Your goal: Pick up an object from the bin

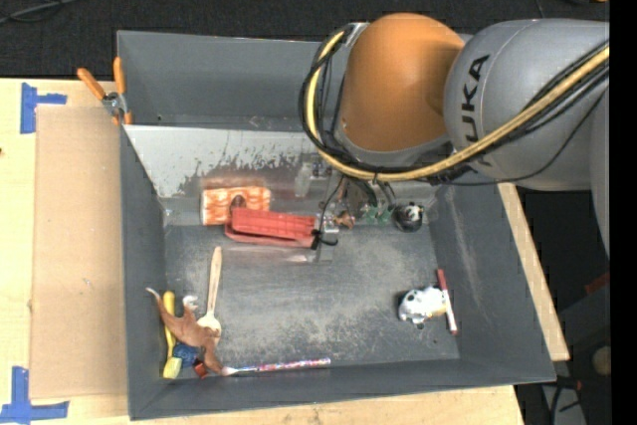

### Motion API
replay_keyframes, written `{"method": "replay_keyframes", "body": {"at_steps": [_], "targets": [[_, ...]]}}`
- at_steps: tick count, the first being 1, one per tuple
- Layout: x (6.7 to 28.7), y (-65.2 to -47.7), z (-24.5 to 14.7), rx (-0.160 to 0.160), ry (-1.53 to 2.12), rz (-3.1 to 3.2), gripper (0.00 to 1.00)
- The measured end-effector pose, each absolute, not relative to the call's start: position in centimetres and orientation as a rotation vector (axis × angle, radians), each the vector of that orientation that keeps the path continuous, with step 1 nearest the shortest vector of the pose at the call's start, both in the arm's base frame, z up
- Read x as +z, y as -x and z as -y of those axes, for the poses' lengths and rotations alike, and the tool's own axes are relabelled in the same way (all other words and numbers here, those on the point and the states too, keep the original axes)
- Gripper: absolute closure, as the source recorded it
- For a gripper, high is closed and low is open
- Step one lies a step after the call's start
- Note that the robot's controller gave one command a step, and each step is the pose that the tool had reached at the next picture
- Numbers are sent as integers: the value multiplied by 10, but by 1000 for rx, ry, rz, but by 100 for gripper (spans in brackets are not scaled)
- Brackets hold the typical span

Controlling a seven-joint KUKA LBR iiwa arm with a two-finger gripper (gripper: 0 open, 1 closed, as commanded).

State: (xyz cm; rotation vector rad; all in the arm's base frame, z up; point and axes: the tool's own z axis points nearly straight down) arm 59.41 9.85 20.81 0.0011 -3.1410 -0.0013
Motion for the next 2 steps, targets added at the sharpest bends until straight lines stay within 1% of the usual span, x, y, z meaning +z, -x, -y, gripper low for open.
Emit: {"method": "replay_keyframes", "body": {"at_steps": [1,2], "targets": [[116,-610,-105,-3,207,3135,0],[107,-610,-112,-7,270,3141,0]]}}
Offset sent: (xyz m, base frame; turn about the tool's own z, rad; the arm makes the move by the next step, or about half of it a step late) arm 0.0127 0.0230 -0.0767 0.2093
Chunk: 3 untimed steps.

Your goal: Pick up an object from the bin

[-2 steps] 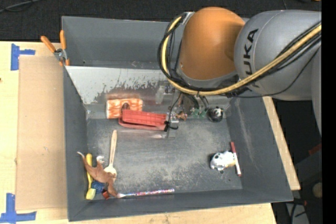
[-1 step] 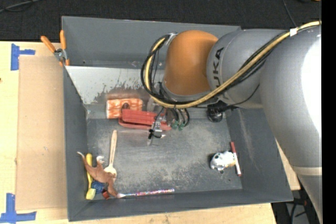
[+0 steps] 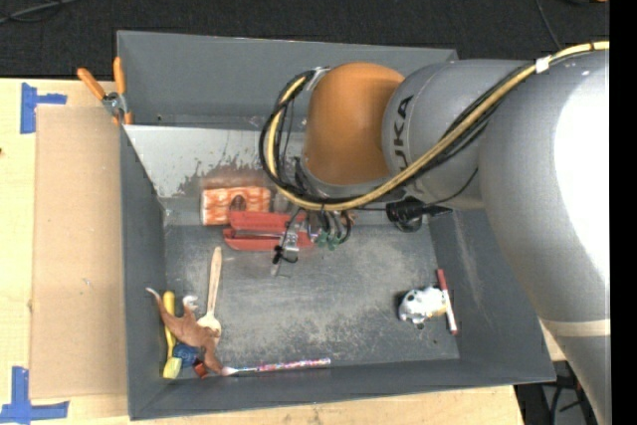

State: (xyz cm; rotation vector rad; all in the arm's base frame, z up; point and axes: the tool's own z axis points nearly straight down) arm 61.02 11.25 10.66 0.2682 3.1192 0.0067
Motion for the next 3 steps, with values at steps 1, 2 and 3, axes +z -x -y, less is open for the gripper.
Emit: {"method": "replay_keyframes", "body": {"at_steps": [1,2,3], "targets": [[102,-603,-106,5,-333,-3122,0],[80,-606,-103,8,-462,-3103,0],[70,-600,-109,6,-458,-3106,100]]}}
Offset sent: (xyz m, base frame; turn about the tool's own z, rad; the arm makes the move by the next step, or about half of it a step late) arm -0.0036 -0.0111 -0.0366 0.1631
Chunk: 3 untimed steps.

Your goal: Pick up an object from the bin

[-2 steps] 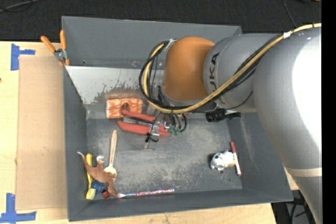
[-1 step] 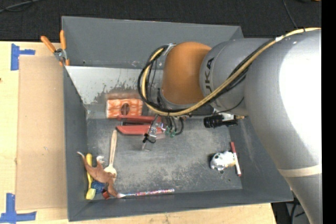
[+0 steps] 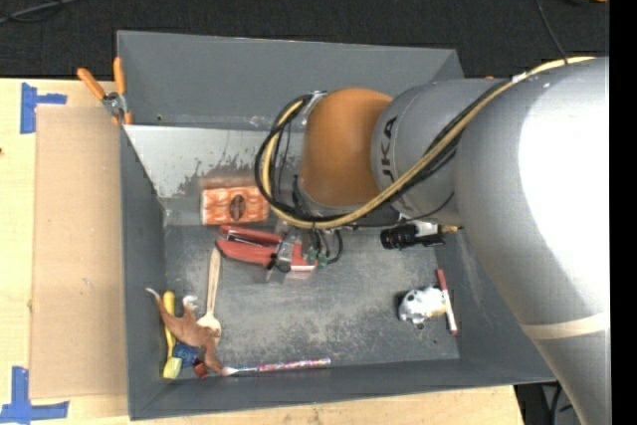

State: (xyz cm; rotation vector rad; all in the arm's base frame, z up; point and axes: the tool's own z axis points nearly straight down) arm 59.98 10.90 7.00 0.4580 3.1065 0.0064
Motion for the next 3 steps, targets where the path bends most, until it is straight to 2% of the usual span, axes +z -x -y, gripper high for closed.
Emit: {"method": "replay_keyframes", "body": {"at_steps": [2,3], "targets": [[74,-599,-108,6,-460,-3108,100],[101,-596,-108,0,-463,-3120,100]]}}
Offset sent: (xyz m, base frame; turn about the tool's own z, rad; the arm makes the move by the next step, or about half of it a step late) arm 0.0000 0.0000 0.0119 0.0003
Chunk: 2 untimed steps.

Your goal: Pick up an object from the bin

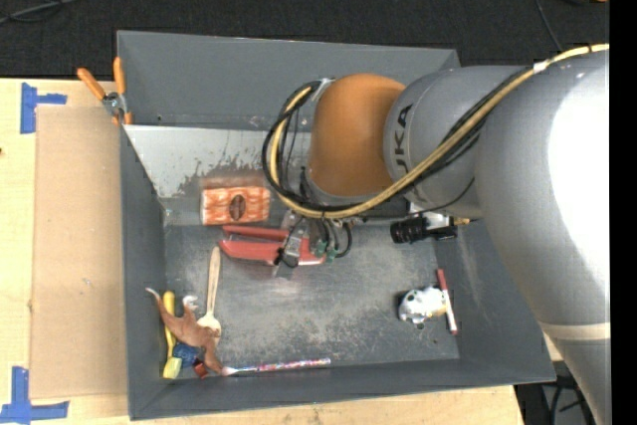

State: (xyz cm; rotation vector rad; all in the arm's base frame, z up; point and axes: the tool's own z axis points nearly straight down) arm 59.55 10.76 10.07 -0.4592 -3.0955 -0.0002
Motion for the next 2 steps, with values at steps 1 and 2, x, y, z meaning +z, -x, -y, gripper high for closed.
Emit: {"method": "replay_keyframes", "body": {"at_steps": [1,2], "targets": [[138,-599,-108,-8,459,3109,100],[143,-598,-108,-6,459,3104,100]]}}
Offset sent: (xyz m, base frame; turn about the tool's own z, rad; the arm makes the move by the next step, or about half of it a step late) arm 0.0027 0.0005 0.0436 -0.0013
